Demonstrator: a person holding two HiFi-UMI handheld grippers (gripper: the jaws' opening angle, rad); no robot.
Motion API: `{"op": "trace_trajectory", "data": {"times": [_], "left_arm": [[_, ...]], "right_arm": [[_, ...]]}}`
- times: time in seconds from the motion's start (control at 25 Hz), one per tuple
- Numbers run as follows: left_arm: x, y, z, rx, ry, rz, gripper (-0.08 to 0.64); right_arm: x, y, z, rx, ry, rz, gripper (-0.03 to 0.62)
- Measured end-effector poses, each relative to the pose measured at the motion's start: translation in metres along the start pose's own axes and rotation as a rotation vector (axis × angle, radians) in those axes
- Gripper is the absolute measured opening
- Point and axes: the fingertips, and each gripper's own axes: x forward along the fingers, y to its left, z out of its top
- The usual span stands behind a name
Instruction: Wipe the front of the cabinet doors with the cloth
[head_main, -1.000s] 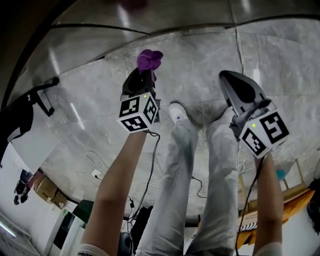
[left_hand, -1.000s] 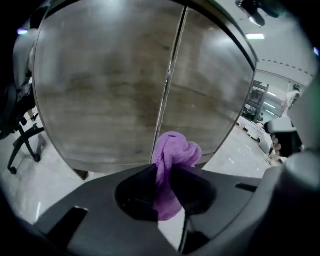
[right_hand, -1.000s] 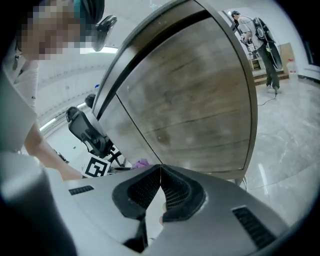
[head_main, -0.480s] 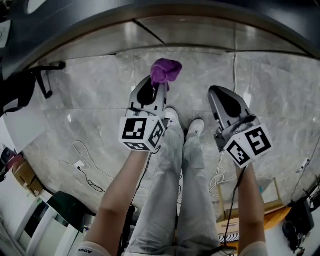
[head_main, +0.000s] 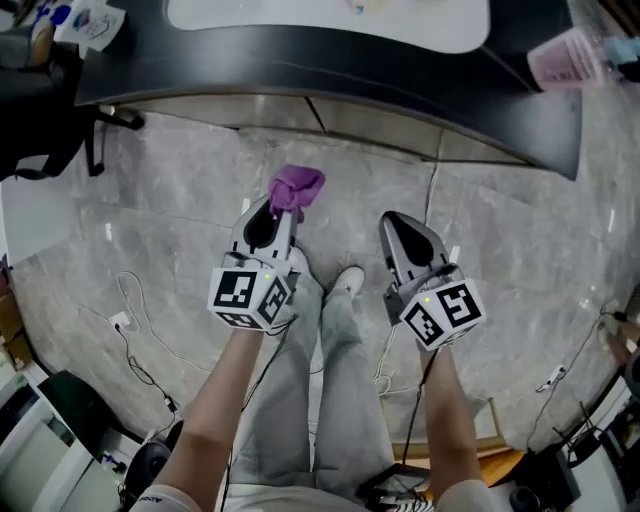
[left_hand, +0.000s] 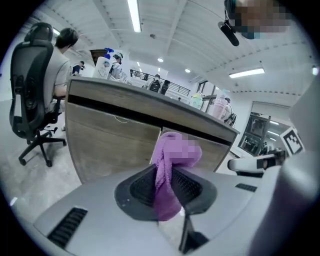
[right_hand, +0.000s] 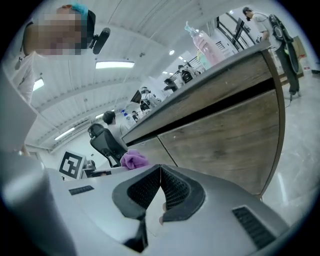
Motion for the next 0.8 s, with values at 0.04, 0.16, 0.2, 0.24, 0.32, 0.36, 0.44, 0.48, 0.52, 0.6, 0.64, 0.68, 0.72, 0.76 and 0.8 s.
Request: {"op": "trace_trajectory", "data": {"times": [0.04,0.16,0.2,0.24,0.32,0.36,0.44,0.48,0.52,0.6,0.64,0.68,0.72,0.76,0.8], "left_arm": [[-0.007,0.001,0.004,0.013,-0.003,0.010,0.075],[-0.015,0.001,0.013,0.056,-0.005,0.018,0.075],[-0.013,0.002,0.016,0.070,-0.003,0.018,0.075],[-0.010,0.004,0.018,0.081,-0.003,0.018,0.075],[0.001,0.008,0.022,0.095,-0.005,0.013,0.075],[0.007,0.010,0.024,0.105,-0.006,0.010,0.075],[0.023,0.013,0.025,0.147,-0.008,0.010,0.075],[0.032,0.014,0.026,0.172,-0.005,0.009,0.075],[0.040,0.016,0.026,0.189,0.001,0.000,0.075],[0.052,0.020,0.033,0.193,0.007,-0.027,0.075],[0.058,0.021,0.041,0.188,0.006,-0.039,0.075],[0.064,0.019,0.053,0.186,0.004,-0.052,0.075],[0.071,0.014,0.068,0.186,0.005,-0.068,0.075],[0.078,0.006,0.083,0.191,0.010,-0.087,0.075],[0.084,-0.004,0.096,0.203,0.016,-0.106,0.075]], "right_arm": [[-0.003,0.004,0.004,0.003,-0.009,0.003,0.028],[-0.008,0.013,0.013,-0.009,-0.017,0.006,0.028],[-0.007,0.015,0.014,-0.013,-0.018,0.004,0.028],[-0.005,0.016,0.014,-0.016,-0.019,0.002,0.028],[0.002,0.017,0.011,-0.022,-0.013,-0.003,0.028],[0.006,0.017,0.008,-0.026,-0.008,-0.007,0.028],[0.012,0.014,0.002,-0.035,-0.002,-0.022,0.028],[0.015,0.013,0.000,-0.038,-0.002,-0.035,0.028],[0.017,0.012,-0.002,-0.037,-0.003,-0.052,0.028],[0.023,0.012,-0.005,-0.026,-0.008,-0.091,0.028],[0.026,0.012,-0.003,-0.017,-0.012,-0.111,0.028],[0.029,0.011,0.003,-0.008,-0.018,-0.131,0.028],[0.030,0.009,0.013,0.000,-0.025,-0.152,0.028],[0.030,0.007,0.026,0.008,-0.034,-0.172,0.028],[0.031,0.006,0.037,0.013,-0.043,-0.190,0.028]]}}
